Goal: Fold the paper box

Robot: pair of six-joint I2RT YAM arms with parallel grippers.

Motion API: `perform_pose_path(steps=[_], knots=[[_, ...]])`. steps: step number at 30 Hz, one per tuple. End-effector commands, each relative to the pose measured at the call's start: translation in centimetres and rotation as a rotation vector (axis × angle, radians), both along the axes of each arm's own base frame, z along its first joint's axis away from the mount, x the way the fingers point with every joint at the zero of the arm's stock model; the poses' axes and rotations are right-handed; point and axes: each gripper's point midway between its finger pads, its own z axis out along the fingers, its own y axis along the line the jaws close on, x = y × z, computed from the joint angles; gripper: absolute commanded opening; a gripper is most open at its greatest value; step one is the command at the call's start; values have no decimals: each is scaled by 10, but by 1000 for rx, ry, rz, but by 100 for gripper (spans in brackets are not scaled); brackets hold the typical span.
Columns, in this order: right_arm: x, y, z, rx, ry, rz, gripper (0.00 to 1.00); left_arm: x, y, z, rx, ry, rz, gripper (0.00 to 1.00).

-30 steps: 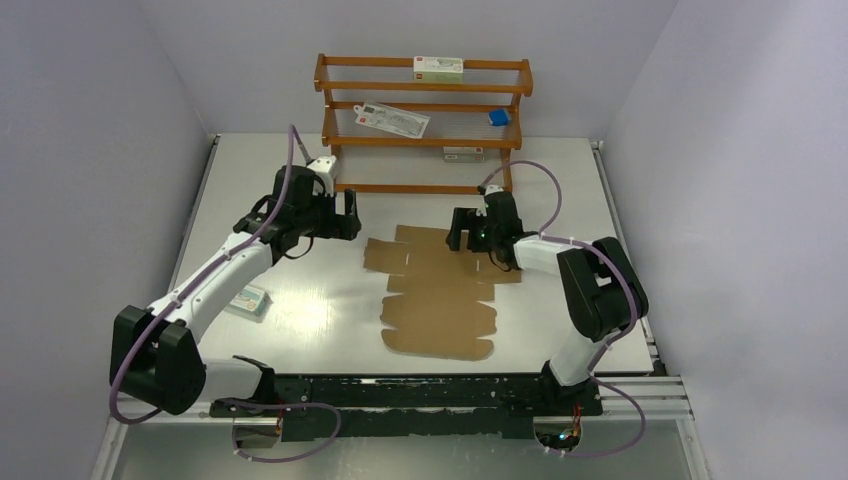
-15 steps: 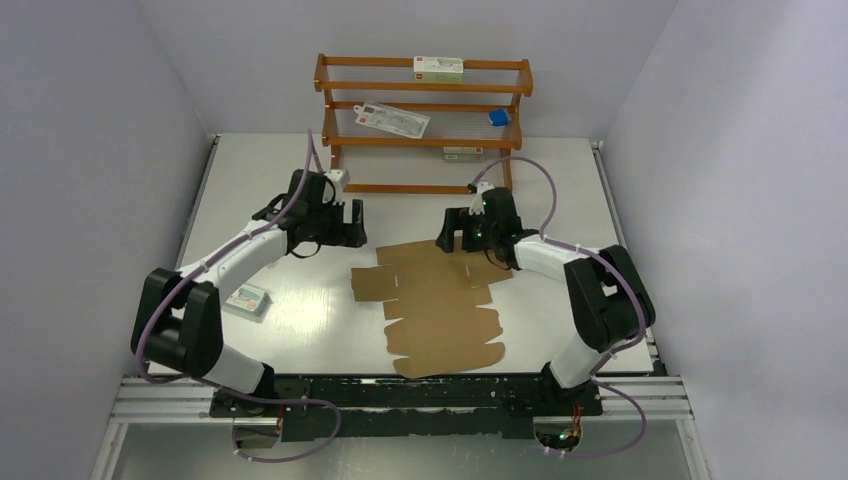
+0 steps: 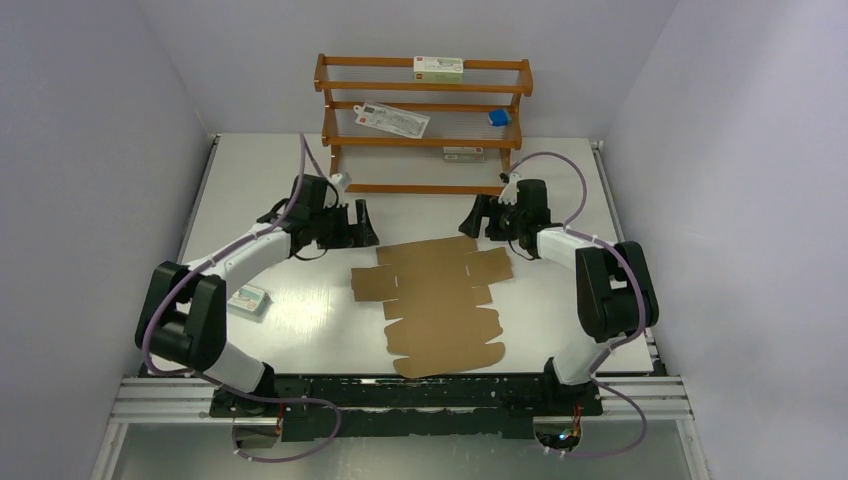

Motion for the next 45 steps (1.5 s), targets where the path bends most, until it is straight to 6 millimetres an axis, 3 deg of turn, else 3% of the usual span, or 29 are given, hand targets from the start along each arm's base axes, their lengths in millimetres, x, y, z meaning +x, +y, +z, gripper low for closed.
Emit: perform_pose_path(steps=[1,8,17,22,26,39,45], knots=[[-1,10,-12,65,43,56,87,-2,-13,-11,-136,49,45,95],[-1,11,-35,104,107,81,78,4,-19,-33,-142,97,52,86],[-11,17,-46,162,159,115,63,0,-23,-59,-147,157,37,72],[-12,19,-45,173,159,120,49,-4,-27,-67,-169,190,24,63],[-12,19,-42,180,153,119,41,0,-33,-64,-190,173,12,57],[-13,21,-35,194,134,104,28,-13,-53,-59,-228,175,-26,31],[-12,18,-30,150,117,87,22,-9,-61,-51,-194,141,-30,21]])
